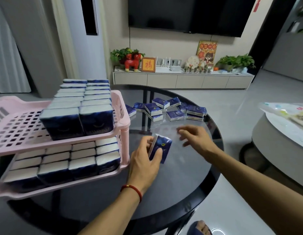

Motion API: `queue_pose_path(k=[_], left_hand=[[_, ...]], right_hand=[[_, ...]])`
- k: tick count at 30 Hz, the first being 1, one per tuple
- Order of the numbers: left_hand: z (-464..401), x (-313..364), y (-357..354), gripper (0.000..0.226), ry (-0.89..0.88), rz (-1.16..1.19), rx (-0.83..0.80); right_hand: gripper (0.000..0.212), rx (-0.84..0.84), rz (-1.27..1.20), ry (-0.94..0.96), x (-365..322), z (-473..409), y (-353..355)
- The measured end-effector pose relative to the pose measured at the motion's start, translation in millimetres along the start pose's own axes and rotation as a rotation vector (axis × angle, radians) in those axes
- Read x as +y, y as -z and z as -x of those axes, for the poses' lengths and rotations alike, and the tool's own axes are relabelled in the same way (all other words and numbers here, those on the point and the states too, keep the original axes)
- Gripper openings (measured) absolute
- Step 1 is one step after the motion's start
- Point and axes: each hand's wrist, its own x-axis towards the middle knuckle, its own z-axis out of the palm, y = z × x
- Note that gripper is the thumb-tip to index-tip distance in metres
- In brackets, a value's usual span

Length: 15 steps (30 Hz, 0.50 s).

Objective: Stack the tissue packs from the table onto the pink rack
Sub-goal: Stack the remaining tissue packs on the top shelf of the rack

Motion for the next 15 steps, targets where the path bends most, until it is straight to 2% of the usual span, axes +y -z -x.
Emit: queue_pose_path(k=[2,3,5,7,11,13,15], left_hand=[[-0.1,-1.4,-3.2,0.033,-0.117,-0.061,0.028],[0.2,-2.6,-5.2,0.037,-0.168,-0.118,0.014],[0.2,-6.5,-7.9,0.040,-0.170,-0.186,-0.048],[-1.0,-9.1,-5.8,0.037,-0.080,-0.158,-0.111],[-3.4,-8.4,-3.3,0.028,-0.030,-0.077,-0.147],[-1.6,-4.5,-2.8,0.021,-0.028,-0.062,-0.144],[1.4,-1.3,-1.8,0.025,-0.033,-0.051,-0.165]], right_hand=[[0.036,0.260,0.352,0.073,17.0,-28.8,9.9],[0.043,0.335,0.498,0.096,25.5,-44.4,16.4],[0.061,0.377,0.697,0.049,36.7,-74.1,28.8],[0.072,0.334,0.824,-0.059,44.5,-99.5,38.5],[0.057,0.282,0.904,-0.121,60.7,-123.0,44.6],[0.048,0.351,0.962,-0.039,63.2,-120.7,46.4],[0.042,0.388,1.031,0.052,60.5,-111.6,50.0]])
